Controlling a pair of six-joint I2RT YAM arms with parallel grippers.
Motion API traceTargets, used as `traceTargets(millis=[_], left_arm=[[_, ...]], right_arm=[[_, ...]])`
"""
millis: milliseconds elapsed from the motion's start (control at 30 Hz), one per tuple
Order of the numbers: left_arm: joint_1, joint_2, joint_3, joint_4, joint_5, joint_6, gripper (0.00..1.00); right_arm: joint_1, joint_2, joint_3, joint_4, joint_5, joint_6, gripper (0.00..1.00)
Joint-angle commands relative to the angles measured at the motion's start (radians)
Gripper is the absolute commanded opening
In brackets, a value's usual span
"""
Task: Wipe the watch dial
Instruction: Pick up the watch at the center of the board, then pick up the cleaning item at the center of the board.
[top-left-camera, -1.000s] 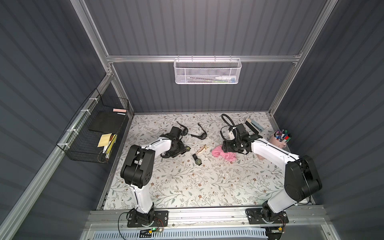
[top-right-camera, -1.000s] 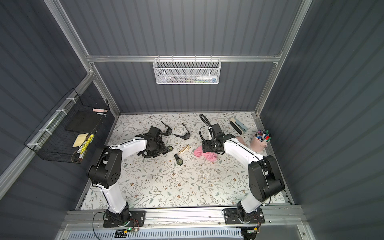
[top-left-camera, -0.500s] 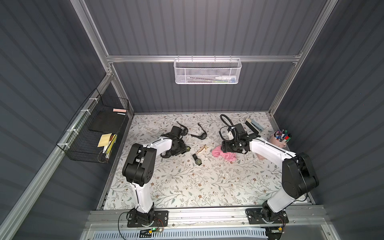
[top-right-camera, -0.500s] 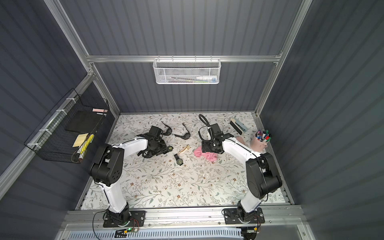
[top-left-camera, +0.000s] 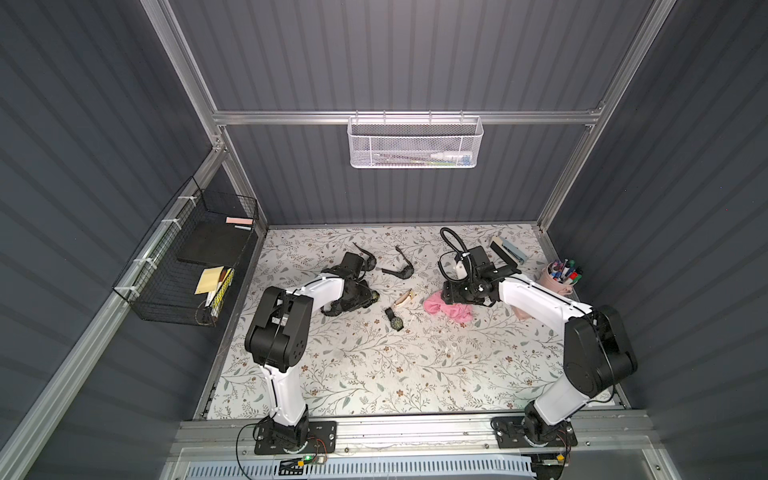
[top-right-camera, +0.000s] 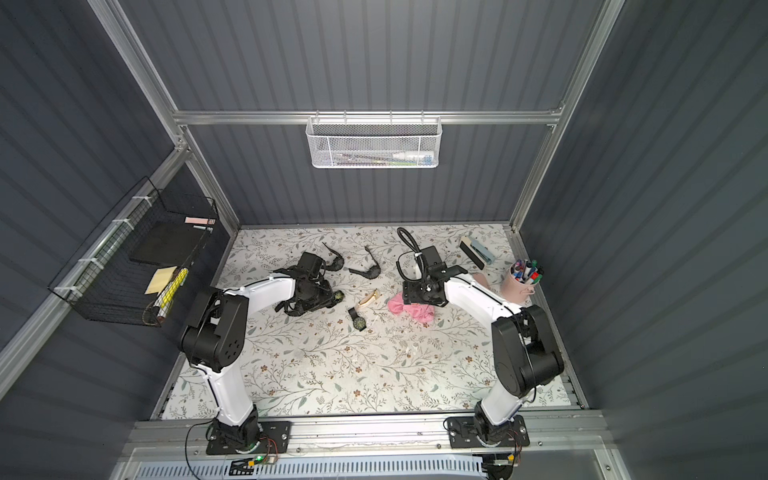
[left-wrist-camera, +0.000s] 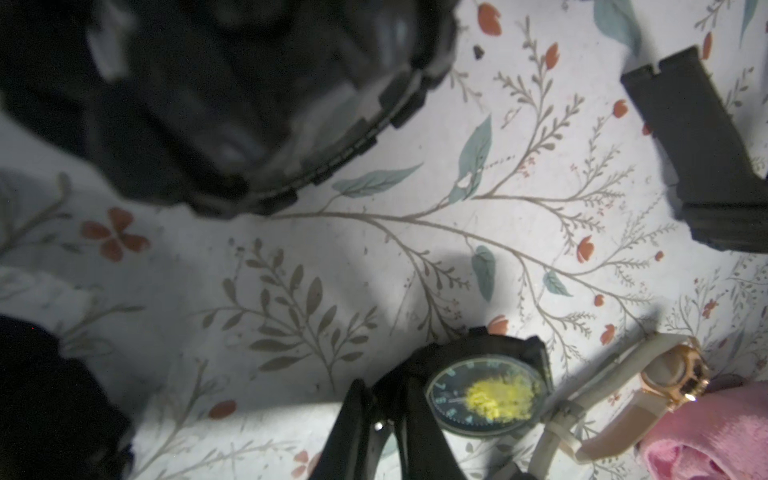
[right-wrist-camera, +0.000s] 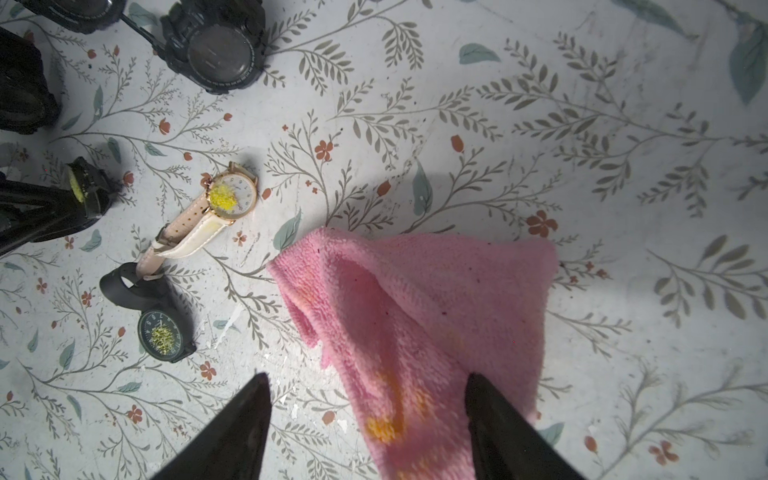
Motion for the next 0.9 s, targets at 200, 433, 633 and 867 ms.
traceTargets(millis=[200,433,633,867], left_arm=[[0.000,-0.018,0.041,-0.054,0.029,0.103,0.04],[0.000,-0.047,0.038,-0.073,0.074,0.169,0.00],[-0.002,-0.106,0.023,-0.133,0.074,0.221,0.00],[-0.008,-0.196,-0.042,-0.168,0.054,0.257,0.00]], right_arm=[[-0.003,-0.007,0.039,-0.032,0.048,-0.016,0.75],[-0.002,-0.008,0.052,-0.045,-0.040,-0.060,0.75],[0.062,-0.073,-0.003,-0.053,-0.061,-0.085,0.70],[0.104,-0.061,-0.022,-0.054,-0.008,-0.071,0.62]])
